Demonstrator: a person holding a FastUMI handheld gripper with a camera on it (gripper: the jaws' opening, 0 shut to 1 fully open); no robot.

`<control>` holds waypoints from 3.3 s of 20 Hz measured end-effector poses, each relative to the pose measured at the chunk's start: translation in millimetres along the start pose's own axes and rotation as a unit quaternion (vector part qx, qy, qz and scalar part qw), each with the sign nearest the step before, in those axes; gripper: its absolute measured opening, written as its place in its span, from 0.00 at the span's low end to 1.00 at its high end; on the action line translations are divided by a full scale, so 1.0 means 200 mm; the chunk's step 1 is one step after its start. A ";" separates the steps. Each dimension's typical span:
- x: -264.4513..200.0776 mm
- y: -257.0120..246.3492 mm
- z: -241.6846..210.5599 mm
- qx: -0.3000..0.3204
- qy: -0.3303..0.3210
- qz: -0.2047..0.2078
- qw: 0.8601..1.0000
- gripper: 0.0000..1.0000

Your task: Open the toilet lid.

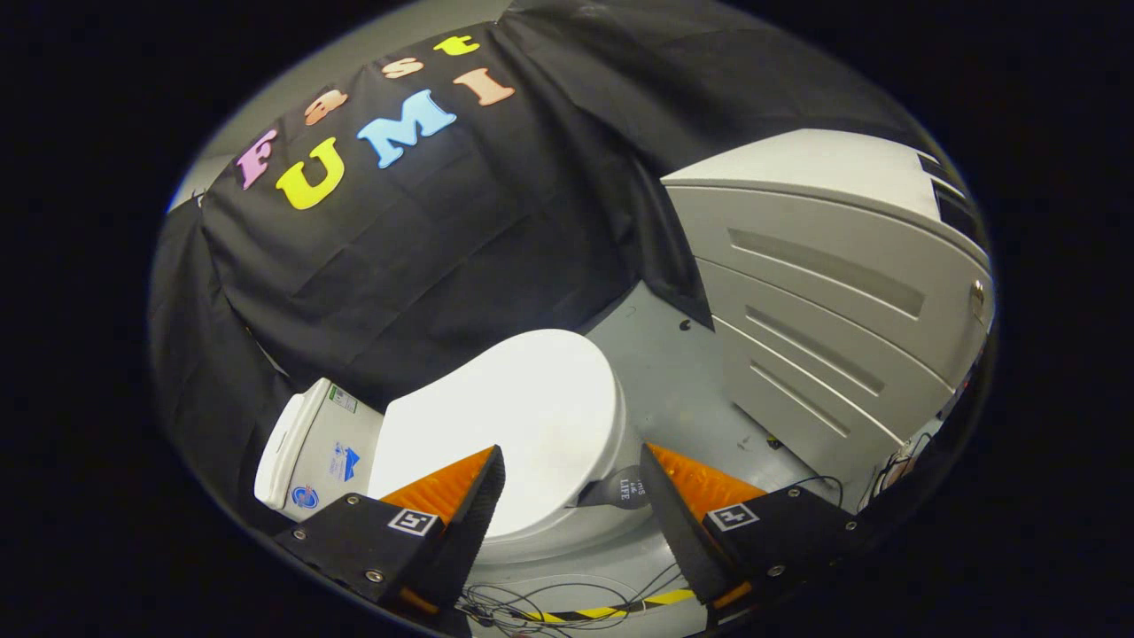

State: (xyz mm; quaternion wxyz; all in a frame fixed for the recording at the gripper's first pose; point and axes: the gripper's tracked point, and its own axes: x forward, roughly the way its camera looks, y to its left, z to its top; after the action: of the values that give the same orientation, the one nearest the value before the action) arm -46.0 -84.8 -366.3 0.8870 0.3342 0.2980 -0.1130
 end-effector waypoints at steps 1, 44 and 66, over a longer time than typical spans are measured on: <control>0.01 -0.03 -0.01 0.014 0.003 -0.001 1.000 0.94; 0.32 -0.15 -0.17 0.182 -0.013 0.075 0.980 0.00; -0.24 0.82 0.44 -0.100 -0.134 0.084 0.982 0.00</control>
State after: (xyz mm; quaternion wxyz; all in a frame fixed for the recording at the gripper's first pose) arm 21.4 -19.8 -199.3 0.9541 0.2497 0.1574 -0.0515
